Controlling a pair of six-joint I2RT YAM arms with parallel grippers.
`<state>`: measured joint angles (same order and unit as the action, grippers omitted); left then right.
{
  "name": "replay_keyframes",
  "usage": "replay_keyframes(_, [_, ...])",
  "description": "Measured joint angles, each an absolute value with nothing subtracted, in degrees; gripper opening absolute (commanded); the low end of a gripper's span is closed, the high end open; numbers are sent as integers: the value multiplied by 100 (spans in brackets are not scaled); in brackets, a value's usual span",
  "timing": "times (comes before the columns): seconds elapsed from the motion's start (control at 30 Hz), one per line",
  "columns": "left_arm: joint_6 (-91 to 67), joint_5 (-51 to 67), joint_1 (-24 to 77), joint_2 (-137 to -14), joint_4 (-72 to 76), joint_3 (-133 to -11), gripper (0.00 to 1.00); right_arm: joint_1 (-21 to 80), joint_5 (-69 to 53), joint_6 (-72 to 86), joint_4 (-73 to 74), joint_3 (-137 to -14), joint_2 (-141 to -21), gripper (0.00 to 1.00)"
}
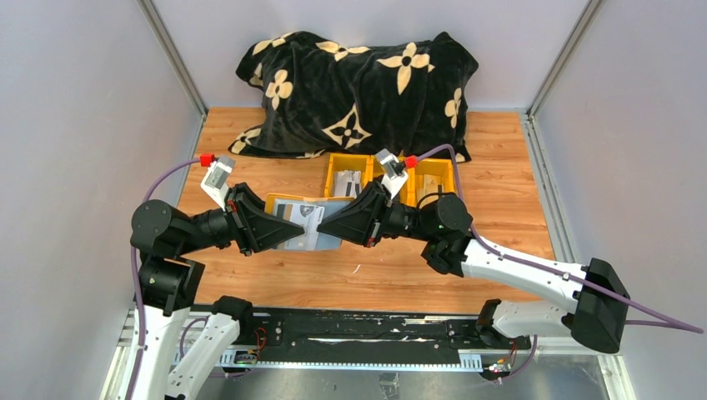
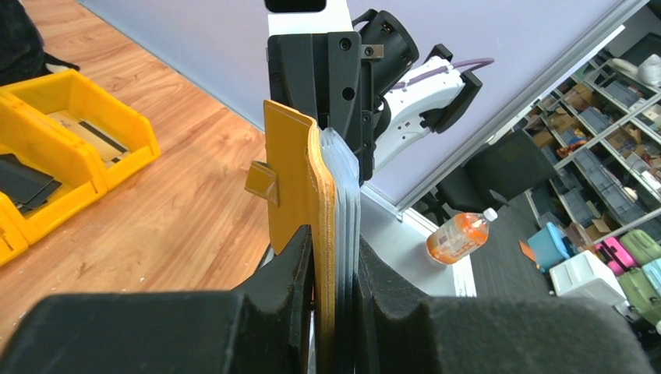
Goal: Take the credit cards out of the card holder
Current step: Remove the credit card from the card holder.
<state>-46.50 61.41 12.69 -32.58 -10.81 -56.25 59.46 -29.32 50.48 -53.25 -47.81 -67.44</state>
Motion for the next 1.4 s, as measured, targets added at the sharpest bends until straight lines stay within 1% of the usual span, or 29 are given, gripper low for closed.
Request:
replay_keyframes(0.07, [-4589, 6130, 1269, -3256, -1129, -5651, 0, 5942, -2956, 5137, -5398, -4781, -6785, 33])
replay_keyframes(0.1, [-4554, 6123, 1269, -3256, -1168, -5673, 0, 5942, -2982, 5188, -5457, -4781, -6827, 38])
replay_keyframes(0.23, [-4370, 5988, 1271, -3256, -1308, -5734, 0, 5944, -3103, 5408, -5804, -4790, -7024, 39])
replay_keyframes(0.4, [-4128, 5887, 1273, -3253, -1509, -5758, 0, 5944, -3177, 5513, -5927, -4910, -7229, 26])
replay_keyframes(0.53, [-4005, 5850, 1273, -3247, -1645, -5802, 0, 5944, -3201, 5564, -5916, -5011, -7360, 10])
replay_keyframes(0.67, [-3935, 5830, 1273, -3242, -1697, -5861, 1, 5942, -3205, 5588, -5957, -5024, -7389, 1])
replay_keyframes(0.77, [-3933, 5830, 1275, -3242, -1739, -5916, 3, 5944, -3194, 5572, -6010, -5006, -7369, 0])
replay_keyframes(0.8, [-3935, 5830, 1288, -3242, -1754, -5929, 7, 5944, -3190, 5570, -6027, -4974, -7341, 0])
replay_keyframes(0.87, [-3955, 5848, 1299, -3256, -1787, -5935, 17, 5944, -3168, 5570, -6060, -4873, -7271, 0])
replay_keyframes(0.93, [-4012, 5872, 1299, -3264, -1802, -5935, 20, 5924, -3146, 5570, -6108, -4742, -7177, 0])
replay_keyframes(1.0, [-4097, 5892, 1299, -3264, -1747, -5937, 19, 5896, -3144, 5572, -6154, -4650, -7085, 0])
replay_keyframes(1.13, [-4237, 5918, 1299, -3271, -1594, -5937, 7, 5885, -3144, 5572, -6198, -4630, -7026, 0])
replay_keyframes(1.2, [-4265, 5913, 1299, -3271, -1557, -5937, 3, 5885, -3144, 5572, -6219, -4630, -7024, 0])
replay_keyframes(1.4, [-4007, 5806, 1299, -3275, -1791, -6106, 1, 5791, -3153, 5570, -6167, -4510, -6873, 0])
